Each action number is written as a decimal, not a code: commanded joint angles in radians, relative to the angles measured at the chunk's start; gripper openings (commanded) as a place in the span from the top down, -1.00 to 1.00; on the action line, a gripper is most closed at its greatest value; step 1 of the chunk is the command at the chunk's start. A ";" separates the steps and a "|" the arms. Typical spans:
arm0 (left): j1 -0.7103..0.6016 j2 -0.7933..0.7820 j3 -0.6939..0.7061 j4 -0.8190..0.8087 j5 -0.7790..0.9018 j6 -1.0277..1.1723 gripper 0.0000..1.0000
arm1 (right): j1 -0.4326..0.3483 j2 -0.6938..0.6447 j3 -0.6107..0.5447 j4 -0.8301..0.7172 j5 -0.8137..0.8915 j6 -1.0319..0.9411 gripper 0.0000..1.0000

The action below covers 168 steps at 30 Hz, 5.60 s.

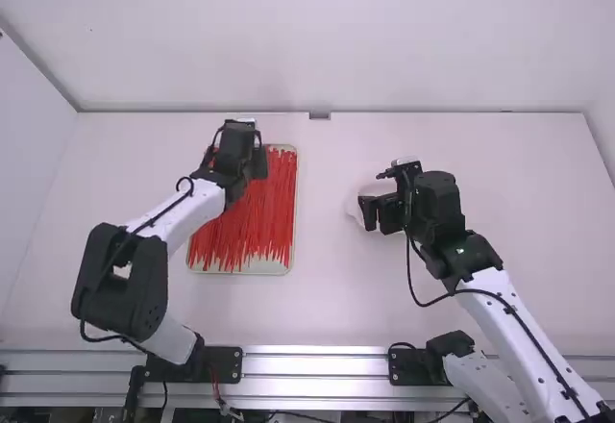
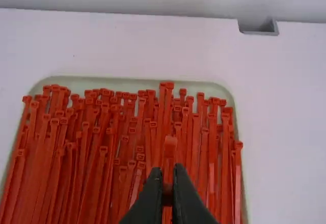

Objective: Fasten the cable tie

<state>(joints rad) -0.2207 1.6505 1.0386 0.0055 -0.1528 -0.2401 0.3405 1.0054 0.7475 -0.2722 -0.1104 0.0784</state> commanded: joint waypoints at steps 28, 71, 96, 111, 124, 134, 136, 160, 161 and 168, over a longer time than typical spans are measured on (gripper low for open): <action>0.069 0.216 0.159 -0.073 0.135 -0.006 0.69 | 0.002 0.001 -0.008 0.004 -0.001 -0.001 -0.97; 0.090 0.216 0.499 -0.511 0.126 0.040 -0.47 | -0.006 0.001 -0.008 0.005 -0.001 -0.008 -0.97; 0.097 0.409 0.595 -0.598 0.126 0.045 -0.42 | -0.006 0.001 -0.008 0.008 -0.002 -0.008 -0.97; 0.097 0.551 0.595 -0.516 0.077 -0.023 -0.06 | -0.006 0.001 -0.008 0.007 0.003 -0.008 -0.96; 0.097 0.559 0.595 -0.512 0.058 -0.026 0.58 | -0.007 0.001 -0.008 0.006 0.003 -0.008 -0.96; 0.097 0.577 0.584 -0.494 0.066 -0.033 0.62 | -0.005 0.001 -0.008 0.004 0.002 -0.008 -0.97; 0.097 0.577 0.575 -0.483 0.066 -0.033 0.62 | -0.008 0.001 -0.008 0.003 0.002 -0.008 -0.97; 0.095 0.577 0.505 -0.408 0.065 -0.041 0.88 | 0.001 0.001 -0.008 0.004 0.002 -0.008 -0.97; 0.095 0.577 0.505 -0.409 0.065 -0.041 0.90 | 0.001 0.001 -0.008 0.004 0.002 -0.008 -0.97; 0.095 0.577 0.505 -0.399 0.065 -0.048 0.96 | 0.000 0.001 -0.008 0.004 0.003 -0.008 -0.96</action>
<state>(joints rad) -0.1268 2.2093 1.5524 -0.3946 -0.0830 -0.2745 0.3374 1.0054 0.7475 -0.2661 -0.1093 0.0746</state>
